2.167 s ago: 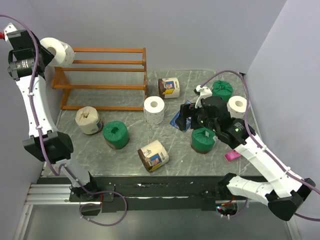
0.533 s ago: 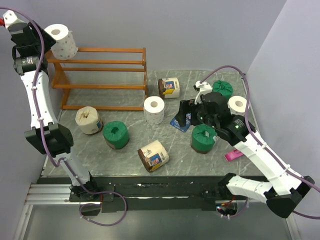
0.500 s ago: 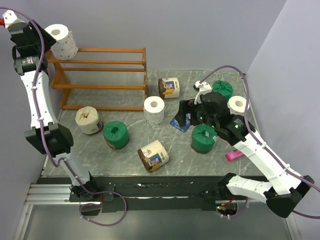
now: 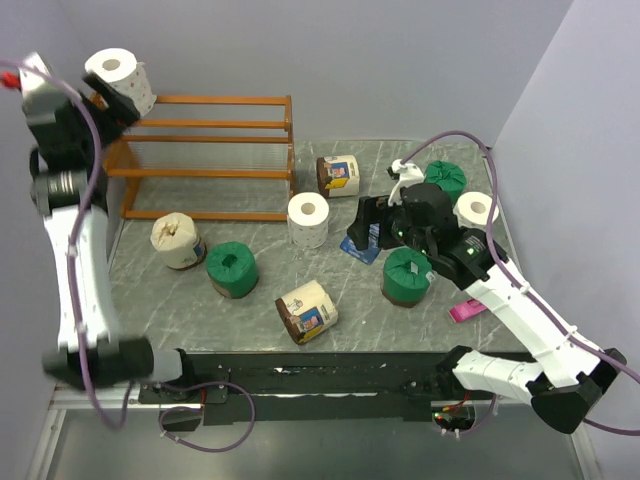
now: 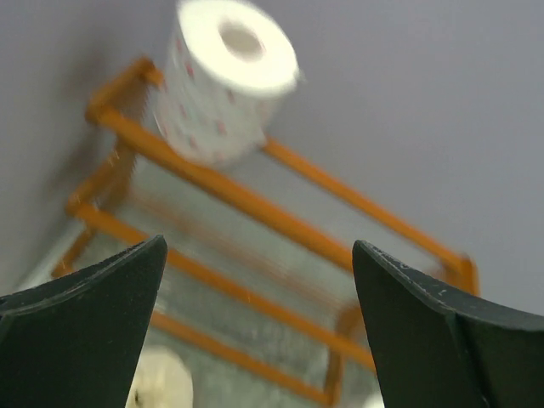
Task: Place and organize the paper towels onto the shelf
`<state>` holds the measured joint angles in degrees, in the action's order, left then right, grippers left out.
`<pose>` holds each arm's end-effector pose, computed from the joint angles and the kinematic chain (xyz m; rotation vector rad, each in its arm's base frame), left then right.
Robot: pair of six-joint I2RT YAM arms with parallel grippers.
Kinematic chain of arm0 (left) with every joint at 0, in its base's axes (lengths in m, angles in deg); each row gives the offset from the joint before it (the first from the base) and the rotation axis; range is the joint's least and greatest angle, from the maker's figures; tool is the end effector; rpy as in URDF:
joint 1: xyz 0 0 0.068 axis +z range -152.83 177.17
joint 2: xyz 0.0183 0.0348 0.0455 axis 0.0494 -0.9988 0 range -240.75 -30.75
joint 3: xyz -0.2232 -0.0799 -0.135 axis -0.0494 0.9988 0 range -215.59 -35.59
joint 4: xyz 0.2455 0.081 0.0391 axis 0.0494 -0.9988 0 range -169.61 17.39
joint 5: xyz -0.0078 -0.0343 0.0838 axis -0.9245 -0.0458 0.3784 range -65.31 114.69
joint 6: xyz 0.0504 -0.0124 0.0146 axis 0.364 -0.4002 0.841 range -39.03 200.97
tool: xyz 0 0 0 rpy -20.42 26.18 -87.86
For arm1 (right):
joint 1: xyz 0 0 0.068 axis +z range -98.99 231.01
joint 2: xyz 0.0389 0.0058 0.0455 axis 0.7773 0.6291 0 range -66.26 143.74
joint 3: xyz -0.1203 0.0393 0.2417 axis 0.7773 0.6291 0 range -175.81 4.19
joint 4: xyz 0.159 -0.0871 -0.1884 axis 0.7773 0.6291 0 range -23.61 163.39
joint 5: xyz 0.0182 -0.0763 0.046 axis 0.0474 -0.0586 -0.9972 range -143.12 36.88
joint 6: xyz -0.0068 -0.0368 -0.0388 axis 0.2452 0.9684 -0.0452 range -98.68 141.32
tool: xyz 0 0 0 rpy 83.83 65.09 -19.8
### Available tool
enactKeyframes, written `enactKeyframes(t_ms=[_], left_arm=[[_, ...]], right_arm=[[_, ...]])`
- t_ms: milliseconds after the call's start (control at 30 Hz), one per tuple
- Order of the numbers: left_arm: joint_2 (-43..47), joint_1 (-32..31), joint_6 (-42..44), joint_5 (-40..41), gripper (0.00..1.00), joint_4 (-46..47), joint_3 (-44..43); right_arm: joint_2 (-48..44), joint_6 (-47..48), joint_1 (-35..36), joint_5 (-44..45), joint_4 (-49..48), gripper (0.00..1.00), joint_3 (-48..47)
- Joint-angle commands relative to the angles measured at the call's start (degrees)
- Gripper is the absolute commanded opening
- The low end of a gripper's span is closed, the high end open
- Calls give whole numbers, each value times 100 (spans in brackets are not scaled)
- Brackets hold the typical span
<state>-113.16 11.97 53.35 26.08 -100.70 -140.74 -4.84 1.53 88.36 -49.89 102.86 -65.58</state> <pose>0.2869 0.0767 0.5150 -0.6201 1.5466 -0.1492 0.1793 0.1343 0.3887 -0.2865 2.0884 0.5522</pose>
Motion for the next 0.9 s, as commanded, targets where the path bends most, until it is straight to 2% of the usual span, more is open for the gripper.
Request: enactKeyframes(t_ms=[0,33,67,167,300,433,500,667,733,800,867], left_arm=[[1436,-503,-164,-533,96,-12,1756],[1943,-601,-226,-630,96,232,2187],[2183,-706,-348,-674,96,348,2992],[2843,-971,-481,-929,96,464,4094],[3161,-1102,-569,-1465,96,340,4906],[2802,-1436,-710,-1247,96,6,4784],[2626,-1918,-789,-957,96,23,4635],[1827,-2517,-1281,-860,99,392,4197],[1362,-3008,-1386,-580,98,341,3906],[1062,-3490,-1413,-185,98,331,3493],[666,-3721,-1509,-156,97,480,3273]], right_arm=[[185,-218,-16,249,-350,99,-291],[264,-227,-25,240,-421,99,-273],[308,-244,-17,231,-482,99,-238],[605,-350,-25,292,-597,98,-317],[1177,-534,-25,399,-492,98,-703],[1643,-543,-25,354,-88,97,-1020],[1653,-631,-34,442,149,97,-1029],[1101,-684,-17,-268,212,96,-574],[706,-693,-8,-444,80,96,-371],[441,-667,-8,-454,-8,96,-89],[107,-570,-16,-332,-87,96,147]])
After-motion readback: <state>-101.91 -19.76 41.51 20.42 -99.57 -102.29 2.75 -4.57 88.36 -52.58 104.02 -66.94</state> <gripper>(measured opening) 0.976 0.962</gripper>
